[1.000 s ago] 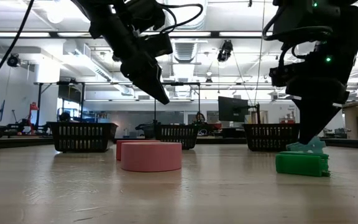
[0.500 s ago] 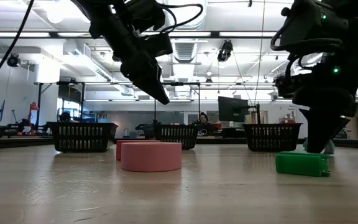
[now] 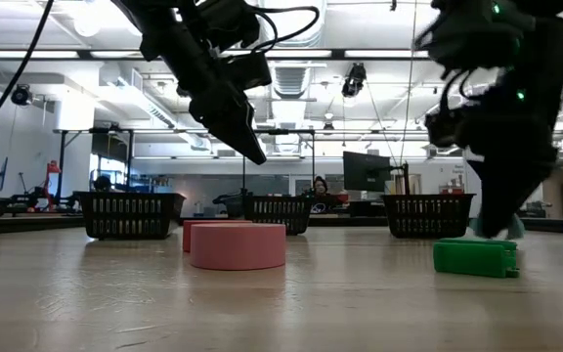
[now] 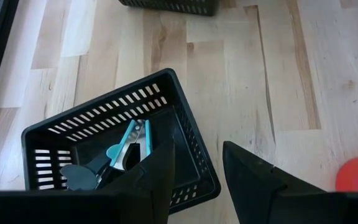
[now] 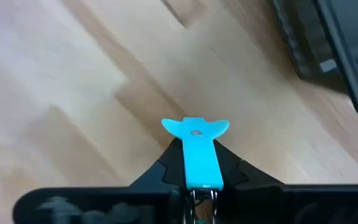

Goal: Pick and place Stapler, Stapler remover, tape
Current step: Put the light blue staple remover into the center black bin

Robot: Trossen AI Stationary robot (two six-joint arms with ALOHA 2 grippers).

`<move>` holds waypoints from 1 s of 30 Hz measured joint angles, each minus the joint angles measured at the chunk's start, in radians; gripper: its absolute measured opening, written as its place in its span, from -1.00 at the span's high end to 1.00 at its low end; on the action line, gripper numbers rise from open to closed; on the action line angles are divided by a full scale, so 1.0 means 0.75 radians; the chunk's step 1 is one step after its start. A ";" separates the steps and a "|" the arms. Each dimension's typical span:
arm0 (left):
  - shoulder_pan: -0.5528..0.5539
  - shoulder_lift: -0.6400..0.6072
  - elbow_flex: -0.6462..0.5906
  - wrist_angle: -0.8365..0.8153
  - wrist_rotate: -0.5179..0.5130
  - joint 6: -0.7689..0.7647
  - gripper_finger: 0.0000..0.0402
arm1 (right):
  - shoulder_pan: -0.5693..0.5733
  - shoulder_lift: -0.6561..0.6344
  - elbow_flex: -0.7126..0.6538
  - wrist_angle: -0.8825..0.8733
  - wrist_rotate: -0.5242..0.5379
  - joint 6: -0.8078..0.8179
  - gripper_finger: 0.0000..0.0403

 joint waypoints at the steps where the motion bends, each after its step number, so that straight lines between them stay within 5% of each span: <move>1: 0.000 0.000 0.000 0.000 0.000 0.000 0.31 | 0.001 0.000 0.021 0.000 0.003 -0.017 0.88; 9: -0.028 -0.011 0.000 -0.001 0.180 -0.020 0.31 | -0.002 -0.002 0.215 0.005 0.180 -0.237 0.83; 17: -0.157 -0.114 -0.003 0.009 0.143 -0.109 0.31 | -0.114 -0.001 0.327 0.288 0.531 -0.596 0.85; 23: -0.271 -0.207 -0.044 0.008 -0.073 -0.122 0.31 | -0.269 0.018 0.252 0.801 0.520 -0.878 0.85; 30: -0.317 -0.248 -0.084 0.010 -0.102 -0.139 0.31 | -0.422 0.188 0.239 1.104 0.340 -0.971 0.85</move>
